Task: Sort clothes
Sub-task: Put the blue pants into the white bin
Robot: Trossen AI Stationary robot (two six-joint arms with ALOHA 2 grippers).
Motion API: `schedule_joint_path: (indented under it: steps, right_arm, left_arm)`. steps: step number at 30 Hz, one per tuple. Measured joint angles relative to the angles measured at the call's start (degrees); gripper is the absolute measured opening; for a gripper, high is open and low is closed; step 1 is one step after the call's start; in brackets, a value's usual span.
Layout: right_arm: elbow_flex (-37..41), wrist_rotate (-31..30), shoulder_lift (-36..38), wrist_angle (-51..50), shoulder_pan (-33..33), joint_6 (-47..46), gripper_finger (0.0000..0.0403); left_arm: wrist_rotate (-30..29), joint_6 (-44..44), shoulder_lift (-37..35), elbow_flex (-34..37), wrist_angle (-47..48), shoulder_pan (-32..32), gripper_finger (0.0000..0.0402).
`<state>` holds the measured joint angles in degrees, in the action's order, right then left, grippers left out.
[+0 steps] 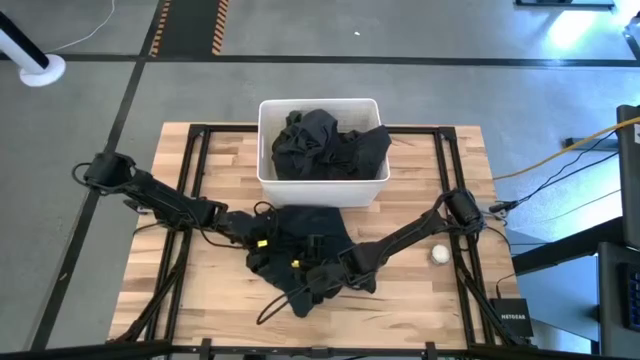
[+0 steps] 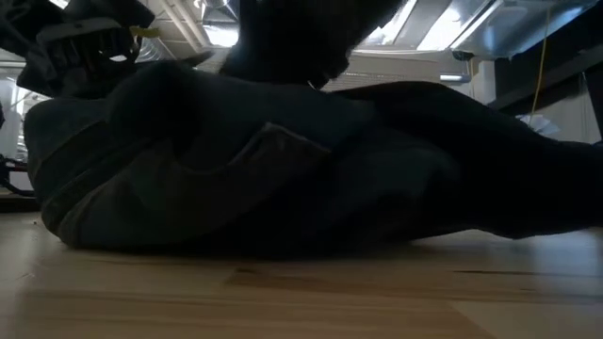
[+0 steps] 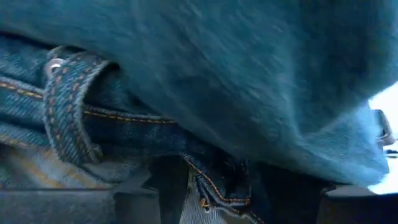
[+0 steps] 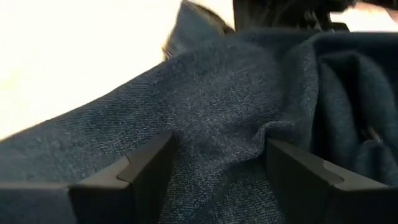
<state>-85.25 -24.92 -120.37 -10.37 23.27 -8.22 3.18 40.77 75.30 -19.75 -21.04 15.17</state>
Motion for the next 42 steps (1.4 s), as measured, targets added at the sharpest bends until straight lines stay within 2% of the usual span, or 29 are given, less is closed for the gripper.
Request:
schedule_joint_path:
  steps: [10, 18, 23, 30, 37, 42]
  right_arm:
    - [-0.2, -3.8, -5.7, -1.4, -1.0, 1.0, 0.0256]
    - [0.0, -5.0, -6.8, 1.1, -1.3, 0.7, 0.0253]
    - [0.0, -6.2, -6.8, 1.3, -1.4, -0.5, 0.0202]
    - [0.0, -7.2, -6.8, 0.5, -1.4, -0.3, 0.0056]
    - [0.0, -7.1, -5.8, -1.7, -1.1, -0.4, 0.0053]
    - [0.4, -8.8, -3.0, -3.9, 0.4, -0.9, 0.0053]
  left_arm:
    - [0.5, -0.2, 5.9, -3.7, -2.2, 0.3, 0.0182]
    - [0.5, -0.9, 9.0, -6.3, -2.2, 0.3, 0.0182]
    - [0.5, -0.9, 9.0, -6.3, -3.9, 0.3, 0.0182]
    - [0.5, -1.2, 9.0, -6.3, -3.9, 0.3, 0.0182]
    - [0.5, -3.5, 8.1, -6.7, -1.6, 0.3, 0.0182]
    - [0.1, -5.5, 3.5, -6.9, 4.1, 0.3, 0.0182]
